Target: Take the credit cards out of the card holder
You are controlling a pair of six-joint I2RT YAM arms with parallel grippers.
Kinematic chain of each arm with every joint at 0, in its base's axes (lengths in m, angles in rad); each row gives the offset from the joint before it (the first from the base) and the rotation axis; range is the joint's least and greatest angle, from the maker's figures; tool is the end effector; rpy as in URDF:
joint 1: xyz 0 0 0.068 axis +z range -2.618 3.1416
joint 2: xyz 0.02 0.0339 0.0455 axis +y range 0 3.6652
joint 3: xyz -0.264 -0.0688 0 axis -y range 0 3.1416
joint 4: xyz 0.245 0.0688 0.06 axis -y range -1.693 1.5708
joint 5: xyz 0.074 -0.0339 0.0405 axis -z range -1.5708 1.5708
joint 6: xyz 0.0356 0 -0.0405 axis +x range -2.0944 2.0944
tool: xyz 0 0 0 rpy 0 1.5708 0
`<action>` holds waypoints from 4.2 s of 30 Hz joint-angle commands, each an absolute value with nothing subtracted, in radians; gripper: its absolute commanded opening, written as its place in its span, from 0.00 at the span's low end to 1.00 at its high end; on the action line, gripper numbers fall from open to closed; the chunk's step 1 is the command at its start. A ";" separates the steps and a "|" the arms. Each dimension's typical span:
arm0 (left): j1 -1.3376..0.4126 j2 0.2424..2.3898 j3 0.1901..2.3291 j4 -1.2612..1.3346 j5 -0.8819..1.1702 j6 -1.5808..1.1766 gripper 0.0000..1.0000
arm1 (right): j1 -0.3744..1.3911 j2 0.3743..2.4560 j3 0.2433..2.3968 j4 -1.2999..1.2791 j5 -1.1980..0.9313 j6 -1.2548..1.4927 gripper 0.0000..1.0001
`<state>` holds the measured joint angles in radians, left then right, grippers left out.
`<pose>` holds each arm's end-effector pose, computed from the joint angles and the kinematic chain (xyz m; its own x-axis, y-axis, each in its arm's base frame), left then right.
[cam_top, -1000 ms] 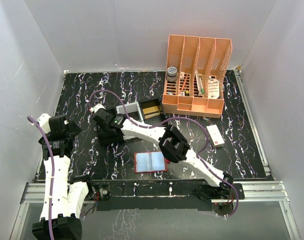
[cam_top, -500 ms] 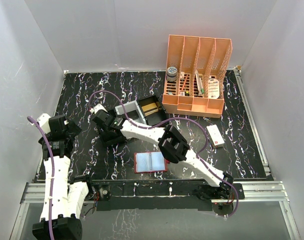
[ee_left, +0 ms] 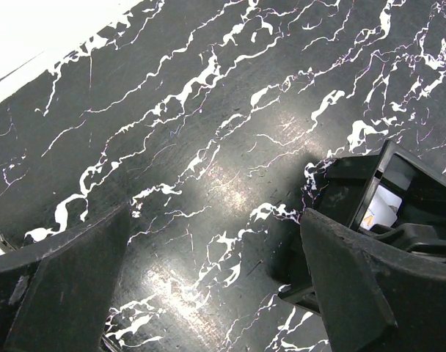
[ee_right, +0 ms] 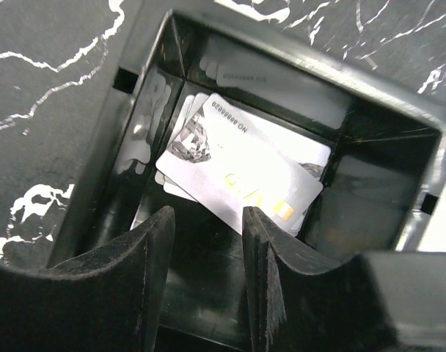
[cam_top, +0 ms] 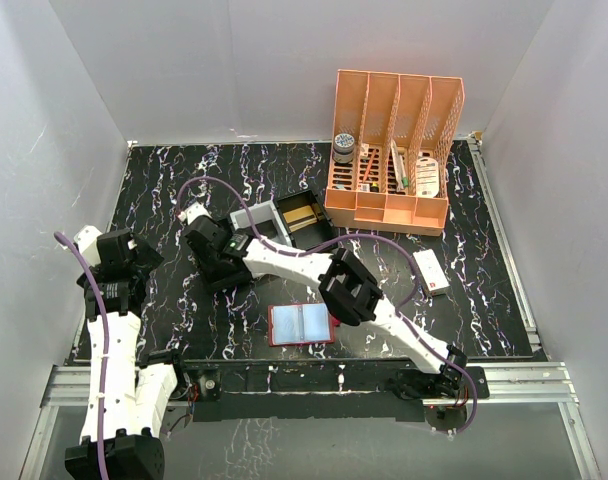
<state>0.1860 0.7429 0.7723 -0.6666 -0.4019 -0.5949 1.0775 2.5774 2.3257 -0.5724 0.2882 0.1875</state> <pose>0.1493 0.0423 0.2957 -0.2157 -0.5654 -0.7961 -0.7245 0.6393 -0.2577 0.2782 0.4962 0.1724 -0.4818 -0.5188 -0.7062 -0.6751 0.7336 -0.0783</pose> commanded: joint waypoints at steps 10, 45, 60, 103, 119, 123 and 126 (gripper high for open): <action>0.181 0.774 0.792 -0.662 -0.377 -0.574 0.99 | 1.069 2.194 2.129 -0.479 0.407 0.254 0.47; -0.174 0.755 0.589 -0.497 0.349 -0.702 0.88 | 1.069 1.476 0.973 -0.306 0.177 0.923 0.58; -0.174 0.630 0.594 -0.635 0.110 -0.817 0.89 | 1.147 1.697 1.161 -0.492 0.267 0.914 0.60; -0.197 0.805 0.506 -0.417 0.585 -0.714 0.67 | 1.081 1.594 0.830 -0.044 0.023 1.010 0.12; -0.518 0.984 0.452 -0.151 0.570 -0.824 0.69 | 0.960 1.505 0.647 0.250 -0.208 1.139 0.09; -0.632 1.062 0.442 -0.066 0.506 -0.860 0.70 | 0.920 1.509 0.602 0.307 -0.256 1.170 0.10; -0.681 1.110 0.428 0.008 0.476 -0.896 0.70 | 0.893 1.516 0.572 0.346 -0.293 1.185 0.11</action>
